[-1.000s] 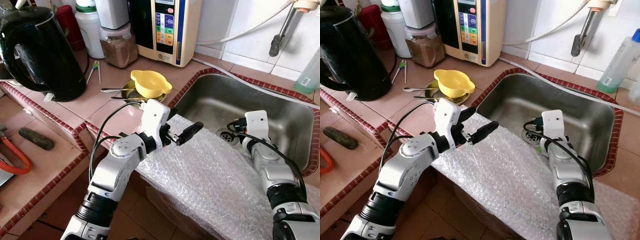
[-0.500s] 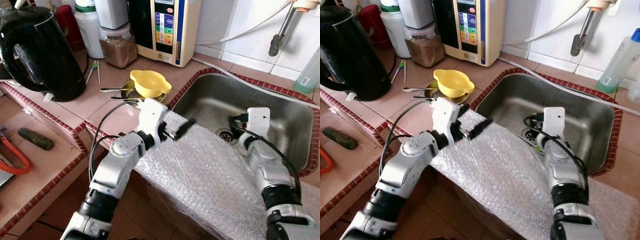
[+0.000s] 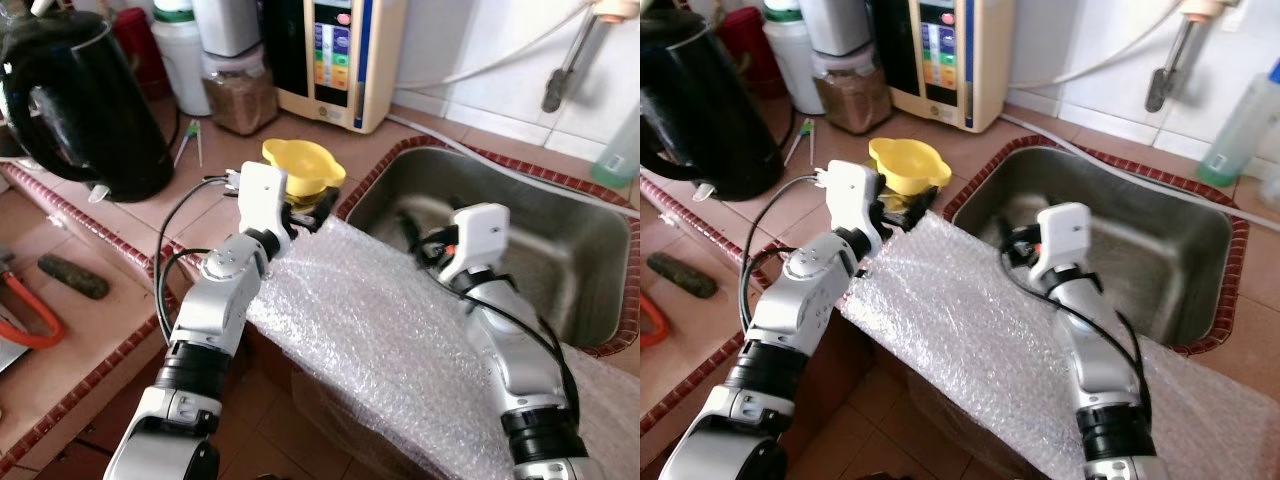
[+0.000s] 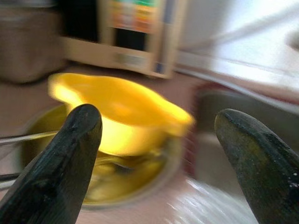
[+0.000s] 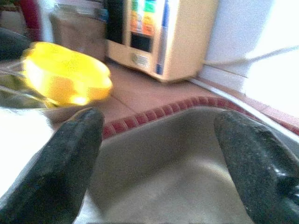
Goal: Kitchen organization
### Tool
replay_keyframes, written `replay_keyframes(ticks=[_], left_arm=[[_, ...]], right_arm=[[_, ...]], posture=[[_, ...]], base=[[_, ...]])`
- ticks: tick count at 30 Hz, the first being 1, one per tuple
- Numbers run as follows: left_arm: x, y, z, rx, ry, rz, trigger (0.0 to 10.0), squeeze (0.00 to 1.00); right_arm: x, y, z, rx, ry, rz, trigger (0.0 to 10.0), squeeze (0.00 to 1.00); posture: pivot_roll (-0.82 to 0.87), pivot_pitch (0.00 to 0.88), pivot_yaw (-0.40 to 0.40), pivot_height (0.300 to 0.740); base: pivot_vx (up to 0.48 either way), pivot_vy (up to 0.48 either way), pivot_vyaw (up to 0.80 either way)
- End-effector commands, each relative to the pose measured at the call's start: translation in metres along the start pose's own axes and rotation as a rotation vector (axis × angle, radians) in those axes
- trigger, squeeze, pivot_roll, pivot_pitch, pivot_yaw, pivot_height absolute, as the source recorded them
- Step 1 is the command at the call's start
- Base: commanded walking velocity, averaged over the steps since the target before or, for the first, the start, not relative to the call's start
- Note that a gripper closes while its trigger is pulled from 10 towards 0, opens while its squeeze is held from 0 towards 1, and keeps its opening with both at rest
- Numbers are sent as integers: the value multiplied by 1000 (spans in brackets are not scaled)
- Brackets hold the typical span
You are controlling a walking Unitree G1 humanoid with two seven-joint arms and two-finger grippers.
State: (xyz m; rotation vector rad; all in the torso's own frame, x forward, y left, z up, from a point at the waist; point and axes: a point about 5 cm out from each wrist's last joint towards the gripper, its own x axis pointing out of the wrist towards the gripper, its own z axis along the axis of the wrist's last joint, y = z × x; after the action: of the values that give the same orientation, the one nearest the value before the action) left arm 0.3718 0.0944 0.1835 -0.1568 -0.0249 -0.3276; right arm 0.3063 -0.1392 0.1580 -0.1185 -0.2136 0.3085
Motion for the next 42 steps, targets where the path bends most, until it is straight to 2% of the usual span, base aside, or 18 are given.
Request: replay_keyframes(ticks=[1, 3, 9, 11, 12, 13, 14, 15, 16, 17, 19, 24, 33, 36, 41, 42], left_arm=[[7, 17, 6, -85, -22, 132, 10000, 1000], [10, 19, 9, -110, -27, 148, 10000, 1000], [17, 19, 14, -116, -25, 160, 10000, 1000], [20, 24, 11, -139, 6, 190, 10000, 1000], [21, 25, 9, -151, 22, 201, 10000, 875], [21, 27, 8, -161, 31, 209, 10000, 573], [23, 27, 8, -173, 38, 216, 10000, 145], [23, 27, 8, -173, 38, 216, 10000, 145], [24, 28, 8, -179, 44, 220, 10000, 27], [25, 28, 8, -191, 47, 224, 10000, 0], [26, 28, 9, -199, 48, 226, 10000, 0], [32, 30, 13, -279, 73, 261, 10000, 0], [42, 25, 32, -303, 52, 250, 10000, 0], [43, 24, 28, -318, 97, 257, 10000, 0], [43, 21, 22, -295, 159, 241, 10000, 0], [43, 21, 22, -311, 167, 247, 8392, 0]], right_arm=[[-7, 11, 12, 9, -26, 35, 10000, 1000], [-12, 16, 13, 11, -28, 53, 10000, 1000], [-22, 27, 11, 42, -11, 63, 10000, 1000], [-25, 33, 11, 47, 0, 72, 10000, 1000], [-26, 35, 12, 44, 2, 76, 10000, 1000], [-26, 36, 12, 42, 2, 79, 10000, 1000], [-27, 36, 13, 42, 5, 80, 10000, 1000], [-27, 36, 13, 42, 5, 80, 10000, 1000], [-27, 36, 14, 41, 6, 79, 10000, 1000], [-27, 36, 16, 33, 3, 78, 10000, 1000], [-27, 36, 17, 26, 2, 77, 10000, 1000], [-28, 37, 21, 2, -4, 84, 10000, 1000], [-33, 43, 19, -3, 20, 92, 10000, 1000], [-33, 45, 19, -3, 25, 92, 10000, 1000], [-33, 47, 19, 3, 30, 101, 10000, 1000], [-33, 48, 18, 6, 34, 110, 10000, 1000]], posture=[[-162, 99, 78, 740], [-166, 100, 80, 740], [-172, 101, 84, 740], [-181, 102, 85, 740], [-183, 100, 87, 740], [-183, 100, 87, 740], [-184, 99, 87, 740], [-184, 99, 87, 740], [-185, 98, 87, 740], [-186, 97, 89, 740], [-186, 97, 89, 740], [-203, 98, 98, 740], [-204, 101, 111, 740], [-202, 103, 114, 740], [-204, 108, 117, 740], [-205, 110, 117, 740]], base=[[0, 0, 0], [0, 0, 0], [0, 0, 0], [0, 0, 0], [0, 0, 0], [0, 0, 0], [0, 0, 0], [0, 0, 0], [0, 0, 0], [0, 0, 0], [0, 0, 0], [0, 0, 0], [0, 0, 0], [0, 0, 0], [0, 0, 0], [0, 0, 0]])
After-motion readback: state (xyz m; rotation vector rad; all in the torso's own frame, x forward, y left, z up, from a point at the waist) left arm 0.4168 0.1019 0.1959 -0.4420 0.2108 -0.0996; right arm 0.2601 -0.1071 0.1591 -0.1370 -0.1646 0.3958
